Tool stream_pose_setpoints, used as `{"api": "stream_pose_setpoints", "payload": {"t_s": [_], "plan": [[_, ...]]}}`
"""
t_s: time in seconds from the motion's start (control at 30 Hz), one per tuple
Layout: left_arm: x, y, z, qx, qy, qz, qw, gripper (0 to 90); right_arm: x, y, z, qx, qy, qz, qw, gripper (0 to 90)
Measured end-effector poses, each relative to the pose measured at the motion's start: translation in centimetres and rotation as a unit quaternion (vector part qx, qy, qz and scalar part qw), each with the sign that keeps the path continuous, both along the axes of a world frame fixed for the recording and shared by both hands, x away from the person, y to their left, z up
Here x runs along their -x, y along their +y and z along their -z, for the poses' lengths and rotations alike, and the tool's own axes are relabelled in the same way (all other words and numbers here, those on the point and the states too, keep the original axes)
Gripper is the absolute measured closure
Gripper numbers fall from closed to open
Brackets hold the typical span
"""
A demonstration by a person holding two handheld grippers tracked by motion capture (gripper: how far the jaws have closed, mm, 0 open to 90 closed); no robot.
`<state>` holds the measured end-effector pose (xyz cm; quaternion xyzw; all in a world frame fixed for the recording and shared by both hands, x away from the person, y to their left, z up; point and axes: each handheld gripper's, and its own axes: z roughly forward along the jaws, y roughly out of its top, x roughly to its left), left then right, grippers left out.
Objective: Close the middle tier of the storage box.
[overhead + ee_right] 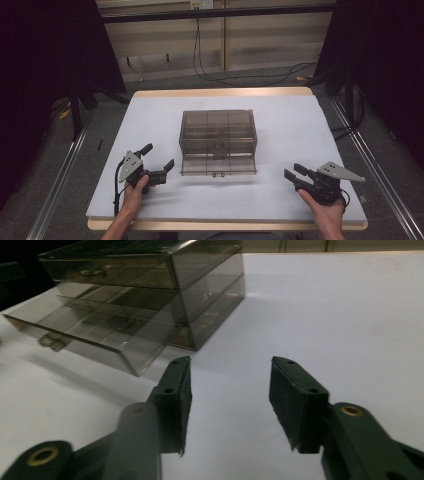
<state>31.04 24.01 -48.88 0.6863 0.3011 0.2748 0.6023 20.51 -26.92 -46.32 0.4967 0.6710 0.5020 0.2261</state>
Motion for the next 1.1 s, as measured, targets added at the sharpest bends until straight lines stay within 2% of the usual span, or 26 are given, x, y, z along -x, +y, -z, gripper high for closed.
{"api": "stream_pose_setpoints", "payload": {"t_s": [0.13,0.2,0.23,0.37,0.4,0.53,0.6,0.63,0.87,1.1], "plan": [[0.0,0.0,0.0,0.000,0.000,0.000,1.0000,1.2,0.0,0.4,0.0,-0.010,0.010,-0.028,0.9995,63.7],[0.0,0.0,0.0,0.001,0.000,0.000,1.0000,1.2,0.0,0.5,0.0,-0.010,0.010,-0.030,0.9994,65.7],[0.0,0.0,0.0,0.002,0.000,0.000,1.0000,1.2,0.0,0.6,0.0,-0.017,0.014,-0.045,0.9988,69.8],[0.0,0.0,0.0,-0.001,0.000,0.000,1.0000,1.2,0.0,0.9,0.1,-0.025,0.020,-0.061,0.9976,75.3],[0.0,0.0,0.0,0.000,0.000,0.000,1.0000,1.2,0.0,1.1,0.1,-0.029,0.021,-0.071,0.9968,79.9],[0.0,0.0,0.0,0.002,0.000,0.003,1.0000,1.2,0.0,1.5,0.1,-0.030,0.025,-0.092,0.9950,85.2],[0.0,0.0,0.0,0.002,0.000,0.003,1.0000,1.2,0.0,1.6,0.1,-0.027,0.026,-0.091,0.9951,85.7],[0.0,0.0,0.0,0.001,0.000,0.003,1.0000,1.2,0.0,1.8,0.1,-0.031,0.031,-0.098,0.9942,88.7],[0.0,0.0,0.0,0.002,0.000,0.003,1.0000,1.2,0.0,2.5,0.1,-0.021,0.032,-0.121,0.9919,90.0],[0.0,0.0,0.0,-0.001,-0.001,0.003,1.0000,1.2,0.2,3.4,0.0,-0.021,0.034,-0.156,0.9870,90.0]]}}
